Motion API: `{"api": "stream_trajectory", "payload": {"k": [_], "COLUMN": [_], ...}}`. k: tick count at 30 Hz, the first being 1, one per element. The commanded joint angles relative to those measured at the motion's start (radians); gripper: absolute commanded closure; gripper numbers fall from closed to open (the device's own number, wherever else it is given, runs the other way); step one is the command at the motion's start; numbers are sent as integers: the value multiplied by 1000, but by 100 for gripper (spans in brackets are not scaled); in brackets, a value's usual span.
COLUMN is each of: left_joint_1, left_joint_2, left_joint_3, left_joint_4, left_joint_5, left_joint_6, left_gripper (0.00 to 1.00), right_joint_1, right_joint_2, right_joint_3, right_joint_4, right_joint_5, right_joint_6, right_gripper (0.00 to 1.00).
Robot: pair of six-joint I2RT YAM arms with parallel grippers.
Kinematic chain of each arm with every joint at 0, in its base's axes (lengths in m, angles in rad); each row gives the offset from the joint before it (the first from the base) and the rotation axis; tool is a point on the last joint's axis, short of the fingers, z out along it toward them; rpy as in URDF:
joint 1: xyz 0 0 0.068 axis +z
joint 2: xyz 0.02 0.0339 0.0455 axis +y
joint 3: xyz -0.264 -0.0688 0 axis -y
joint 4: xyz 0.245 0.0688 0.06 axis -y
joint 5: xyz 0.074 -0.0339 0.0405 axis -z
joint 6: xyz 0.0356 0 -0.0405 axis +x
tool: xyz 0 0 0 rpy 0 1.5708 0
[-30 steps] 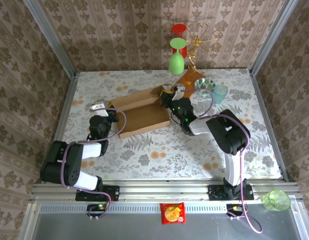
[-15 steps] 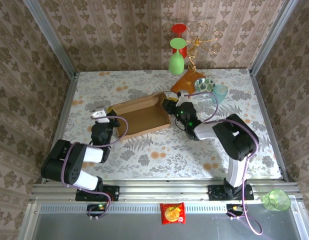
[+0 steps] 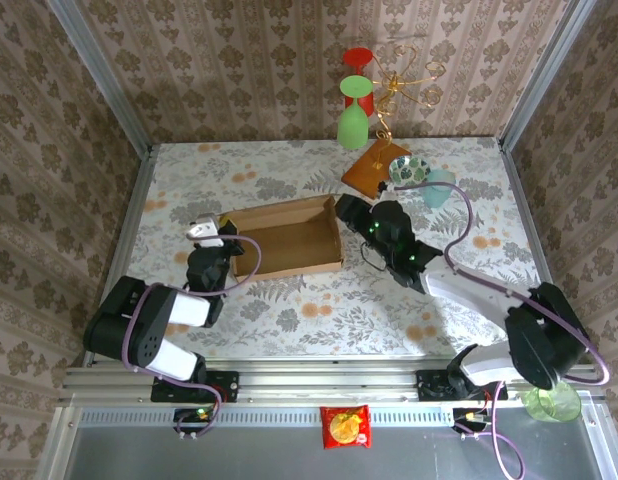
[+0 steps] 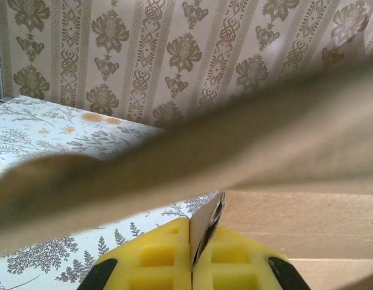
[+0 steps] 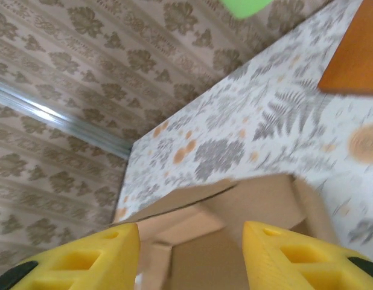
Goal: Fold the paper box
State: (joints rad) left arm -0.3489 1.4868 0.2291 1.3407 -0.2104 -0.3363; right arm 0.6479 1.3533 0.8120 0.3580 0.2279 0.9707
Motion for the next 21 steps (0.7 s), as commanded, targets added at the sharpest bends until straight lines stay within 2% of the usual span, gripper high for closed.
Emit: {"api": "stream_trajectory", "payload": {"k": [1,5,9,12,16,18,21], "left_joint_1": [-17,-27,-36,-42,-44,-44,-44], "left_joint_2": [27,29,38,48,55,55,54], "left_joint_3": [-25,-30,-30,-27,-27,-28,-28], "left_joint_4": [-67,-67,-66,-64,-63,-63,-62], "left_joint_5": [-10,-24,-35,-40,-35,-35,-34], "left_joint_6": [9,7,4,1,-1,-2,-4], "left_gripper": [100,100,100,100,100,100,100], "right_joint_1": [74,145,168,162,140,124,104], "right_joint_2": [-14,53,143,216,299,327,352], "right_joint_3": [92,247,362,420,481,498,533], "right_joint_4": [-171,-272,-384,-422,-435,-389,-414], "right_joint_5": [106,178,172,154,118,115,106], "right_joint_6": [246,454,670,764,835,826,824], "right_gripper": [49,43,42,44,48,50,54]}}
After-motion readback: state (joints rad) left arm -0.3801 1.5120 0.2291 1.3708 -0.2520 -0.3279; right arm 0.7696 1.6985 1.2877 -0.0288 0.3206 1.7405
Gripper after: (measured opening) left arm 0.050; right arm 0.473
